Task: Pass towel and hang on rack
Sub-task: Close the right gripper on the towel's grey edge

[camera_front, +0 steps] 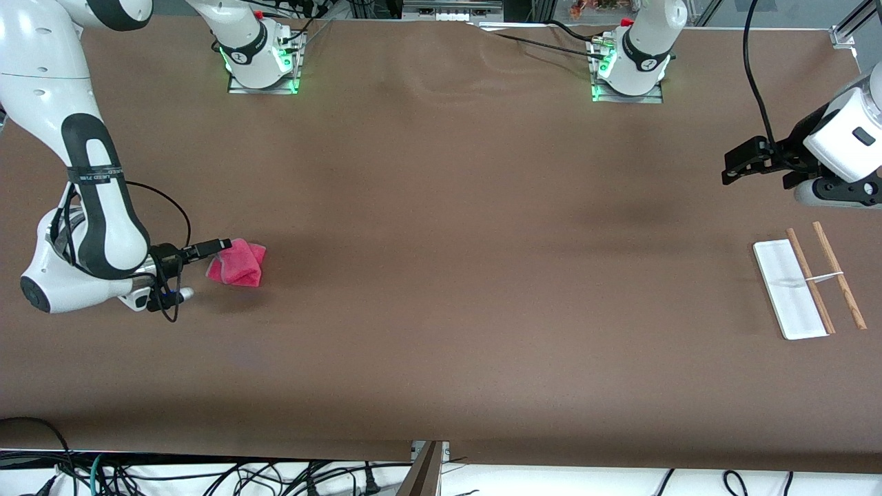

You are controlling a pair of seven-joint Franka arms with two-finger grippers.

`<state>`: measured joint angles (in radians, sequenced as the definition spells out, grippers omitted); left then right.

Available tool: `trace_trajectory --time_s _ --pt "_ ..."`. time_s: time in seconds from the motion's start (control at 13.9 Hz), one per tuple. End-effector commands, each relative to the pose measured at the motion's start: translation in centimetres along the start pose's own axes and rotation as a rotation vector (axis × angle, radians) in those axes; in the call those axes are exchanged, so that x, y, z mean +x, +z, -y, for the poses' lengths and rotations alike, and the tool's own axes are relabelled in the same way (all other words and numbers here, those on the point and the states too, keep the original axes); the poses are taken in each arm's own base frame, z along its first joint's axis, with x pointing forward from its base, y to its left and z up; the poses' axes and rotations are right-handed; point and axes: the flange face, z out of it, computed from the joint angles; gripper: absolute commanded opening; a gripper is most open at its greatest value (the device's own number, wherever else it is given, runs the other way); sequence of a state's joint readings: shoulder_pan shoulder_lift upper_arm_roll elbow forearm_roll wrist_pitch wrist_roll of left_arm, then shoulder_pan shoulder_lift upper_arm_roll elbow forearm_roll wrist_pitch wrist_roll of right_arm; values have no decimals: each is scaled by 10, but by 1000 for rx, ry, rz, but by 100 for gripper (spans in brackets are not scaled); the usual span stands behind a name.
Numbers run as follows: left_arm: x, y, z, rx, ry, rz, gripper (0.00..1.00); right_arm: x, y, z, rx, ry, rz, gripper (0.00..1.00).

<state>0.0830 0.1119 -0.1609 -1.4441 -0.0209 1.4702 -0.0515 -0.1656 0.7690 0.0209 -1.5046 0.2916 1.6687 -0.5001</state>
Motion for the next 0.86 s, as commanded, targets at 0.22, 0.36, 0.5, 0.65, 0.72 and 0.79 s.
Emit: trace_trajectory --time_s 0.22,0.36,0.5,0.65,0.72,0.79 --pt "-3 -7 -2 -12 9 -11 100 -4 11 -17 31 29 12 97" --pt "-3 -7 -2 -12 9 -11 100 -5 14 -17 34 31 17 75" --pt "-3 -8 -2 -12 11 -13 100 -5 14 -17 34 32 18 63" --pt "-3 -8 -2 -12 11 -15 100 -5 14 -17 35 34 19 61" --pt "-3 -8 -2 -12 11 -15 100 -5 15 -17 36 34 20 61" --pt "-3 -8 -2 -11 11 -13 100 -7 13 -21 39 37 19 61"
